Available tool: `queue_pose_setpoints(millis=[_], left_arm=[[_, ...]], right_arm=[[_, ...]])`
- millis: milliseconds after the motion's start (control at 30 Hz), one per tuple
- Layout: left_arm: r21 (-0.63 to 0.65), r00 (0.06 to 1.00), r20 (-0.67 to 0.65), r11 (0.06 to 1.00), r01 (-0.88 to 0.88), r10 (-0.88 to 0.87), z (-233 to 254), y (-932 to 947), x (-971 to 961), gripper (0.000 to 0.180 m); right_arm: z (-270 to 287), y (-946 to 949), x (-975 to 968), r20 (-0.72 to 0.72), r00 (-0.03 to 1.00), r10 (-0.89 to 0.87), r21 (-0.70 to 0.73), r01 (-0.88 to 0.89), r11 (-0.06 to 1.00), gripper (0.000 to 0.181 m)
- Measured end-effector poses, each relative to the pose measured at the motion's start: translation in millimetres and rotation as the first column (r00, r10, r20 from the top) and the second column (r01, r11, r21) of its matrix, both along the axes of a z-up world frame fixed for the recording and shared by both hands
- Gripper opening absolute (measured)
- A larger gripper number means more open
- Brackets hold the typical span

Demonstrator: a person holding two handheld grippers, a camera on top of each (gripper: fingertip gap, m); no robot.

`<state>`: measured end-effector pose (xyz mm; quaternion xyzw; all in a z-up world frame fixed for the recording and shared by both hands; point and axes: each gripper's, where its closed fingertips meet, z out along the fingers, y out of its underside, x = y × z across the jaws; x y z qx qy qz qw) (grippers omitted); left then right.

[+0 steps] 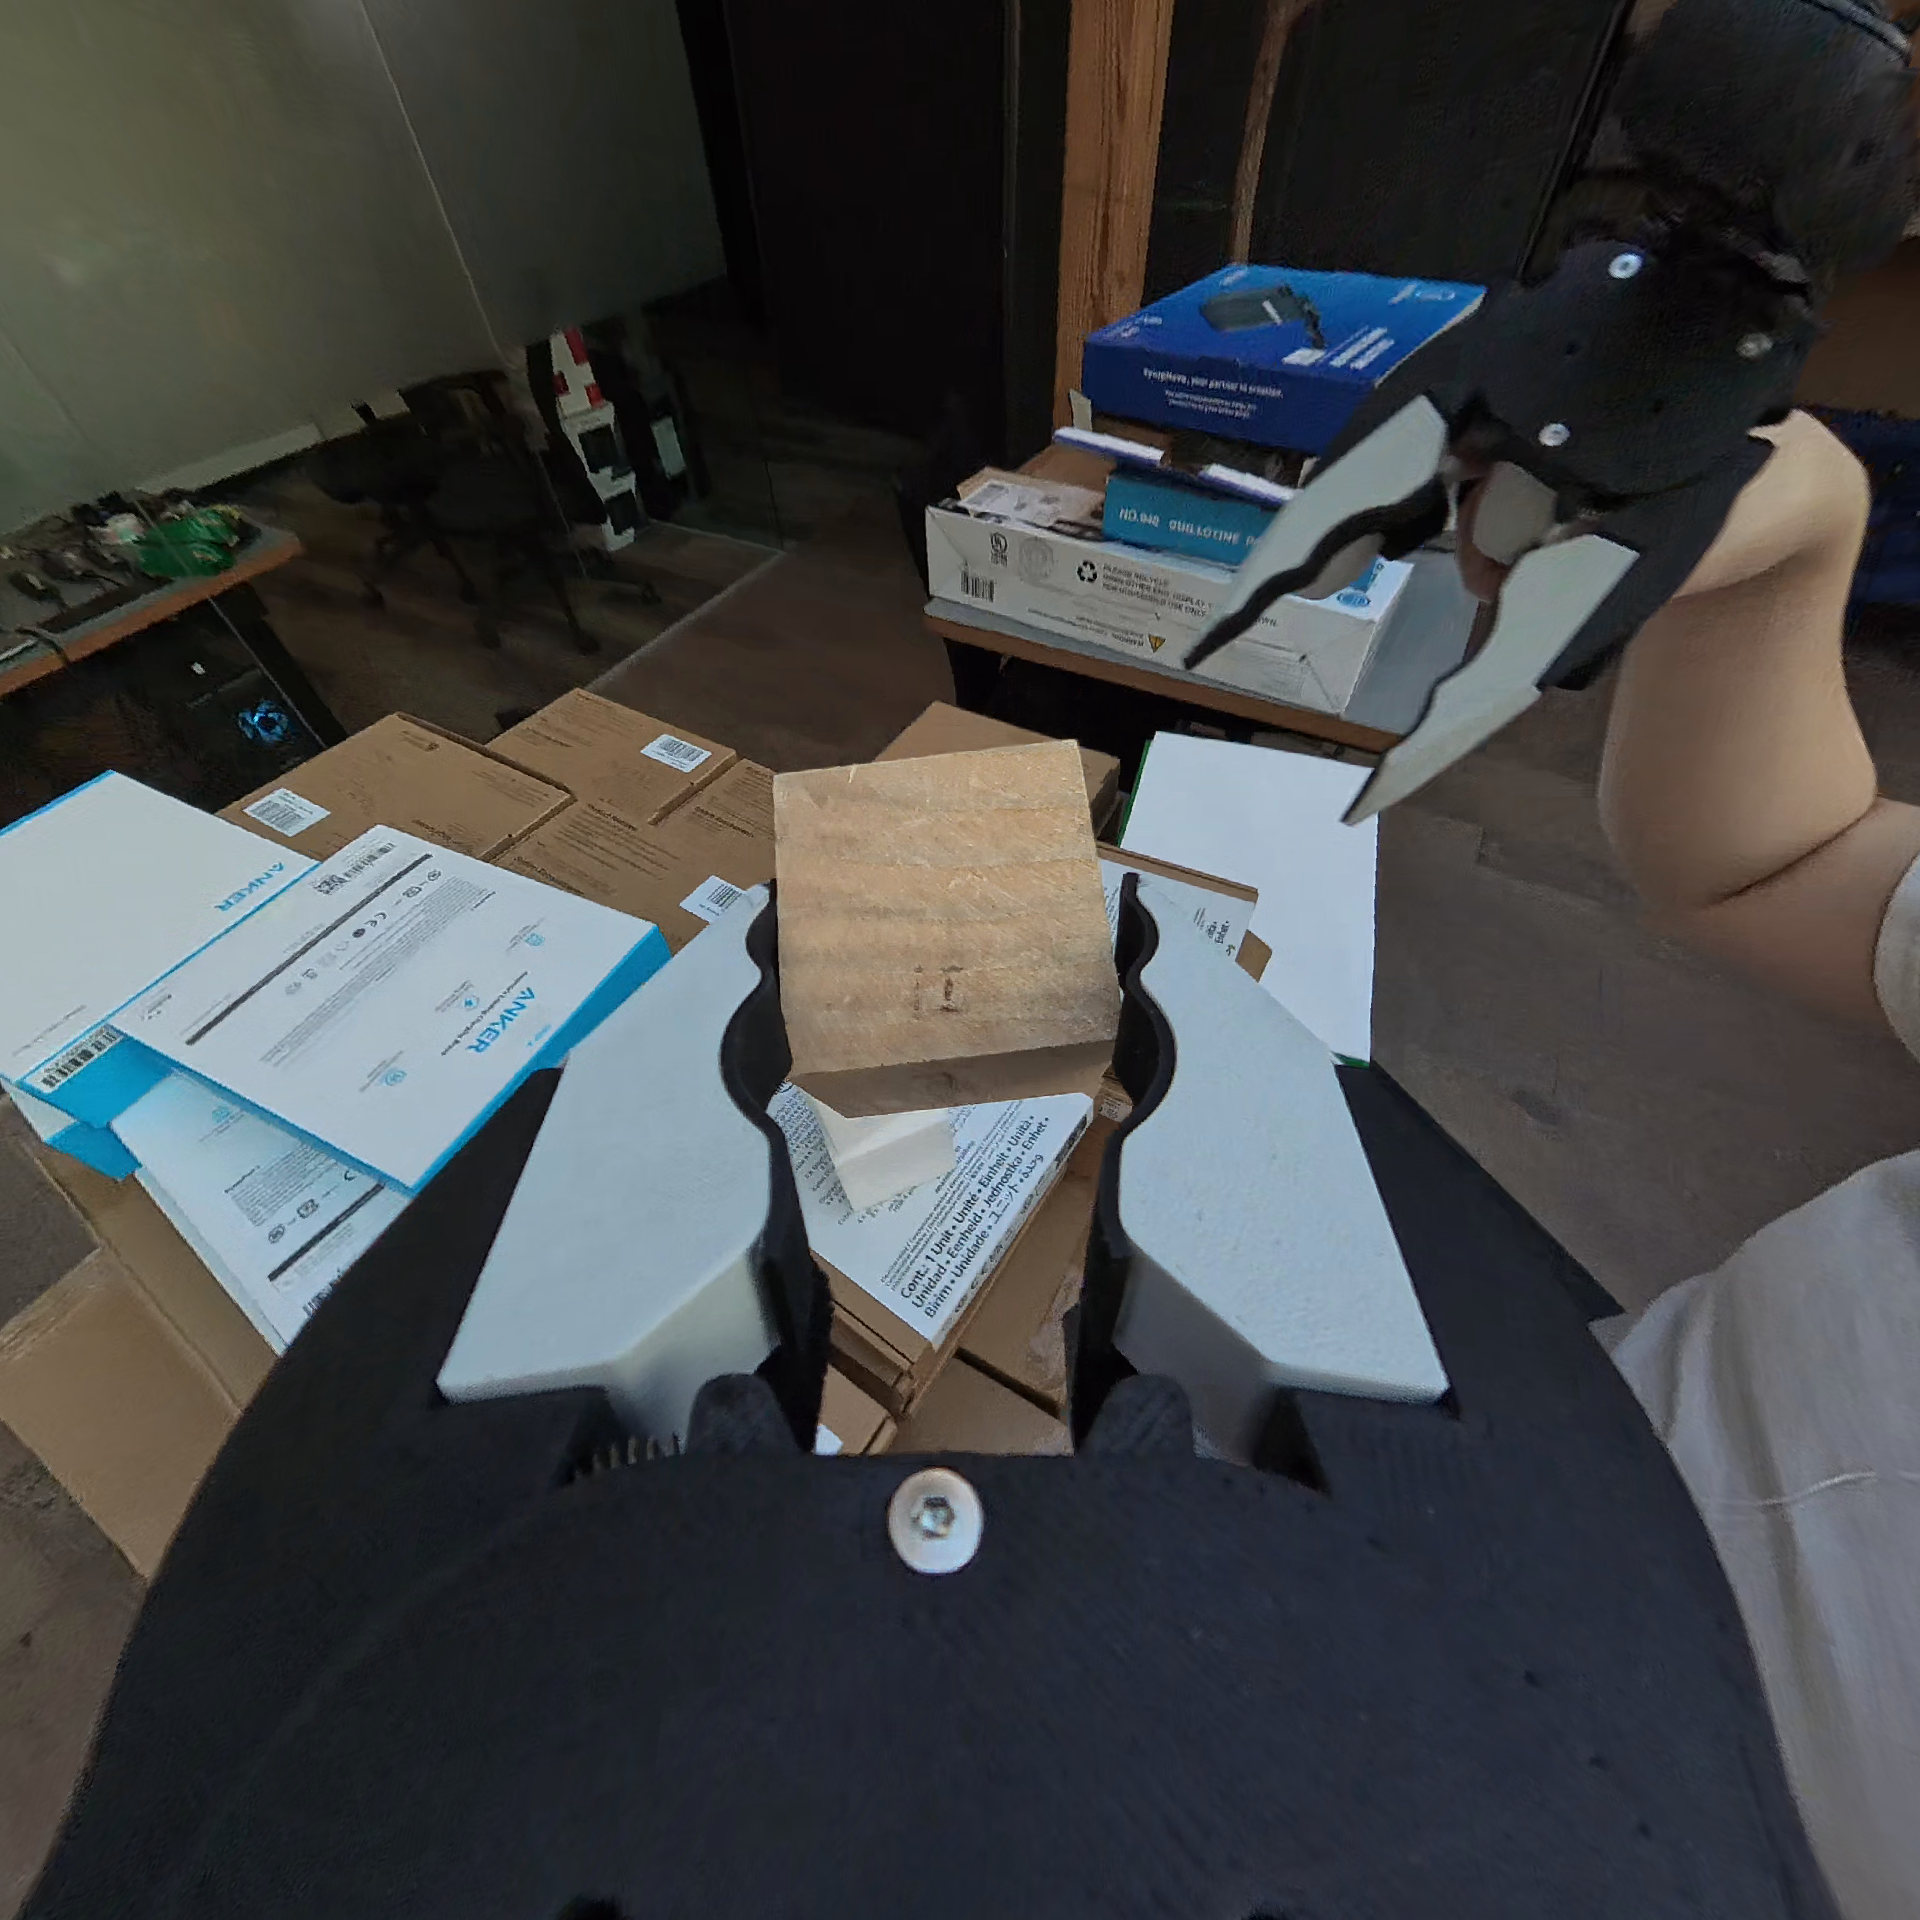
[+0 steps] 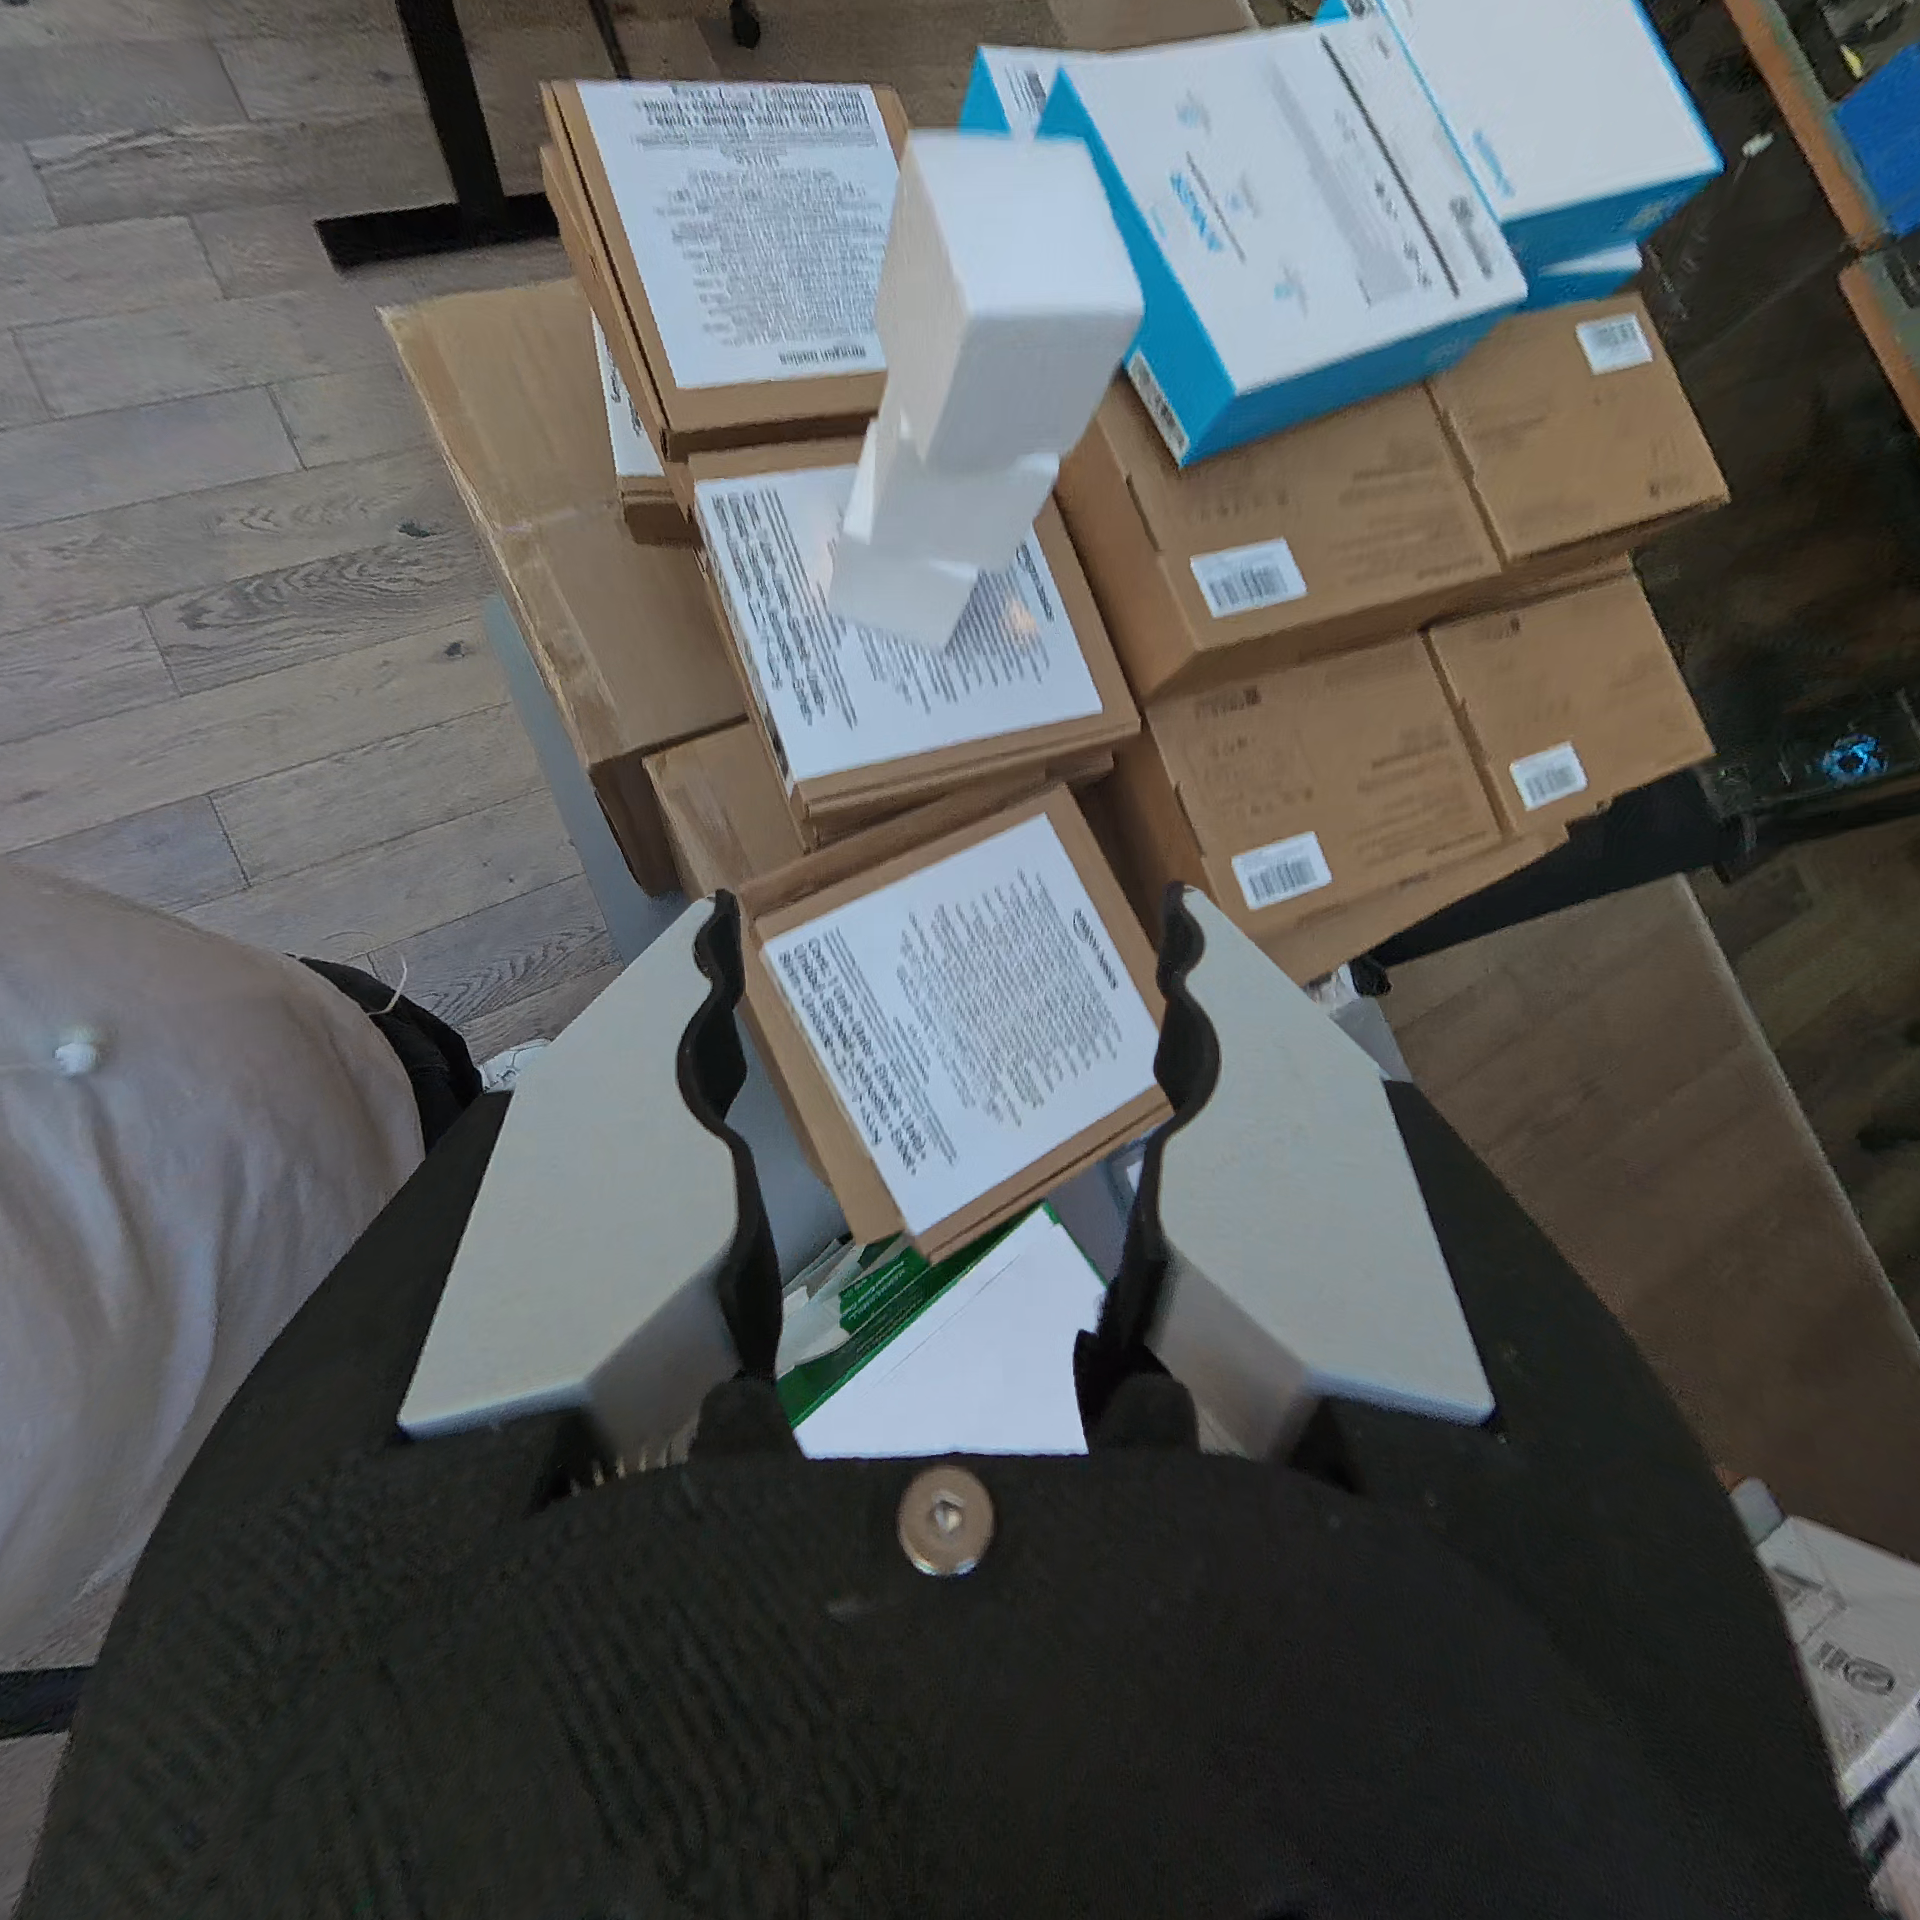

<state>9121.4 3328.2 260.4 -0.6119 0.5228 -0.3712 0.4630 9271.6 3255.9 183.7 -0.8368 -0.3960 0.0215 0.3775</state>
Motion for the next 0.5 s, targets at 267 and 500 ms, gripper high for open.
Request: queue_pose_setpoints(millis=[267, 500], left_arm=[[-0.068, 0.976, -0.21, 0.997, 0.046, -0.06, -24.7, 49.0, 51.6, 0.061], [-0.118, 0.954, -0.284, 0.991, 0.063, -0.094, -48.8, 60.0, 63.3, 0.062]], right_arm=[[-78.4, -112.8, 104.0, -0.082, 0.943, -0.323, -0.053, 0.32, 0.946, 0.076], [-111.3, -167.5, 167.4, -0.13, 0.809, -0.573, -0.097, 0.565, 0.819, 0.076]])
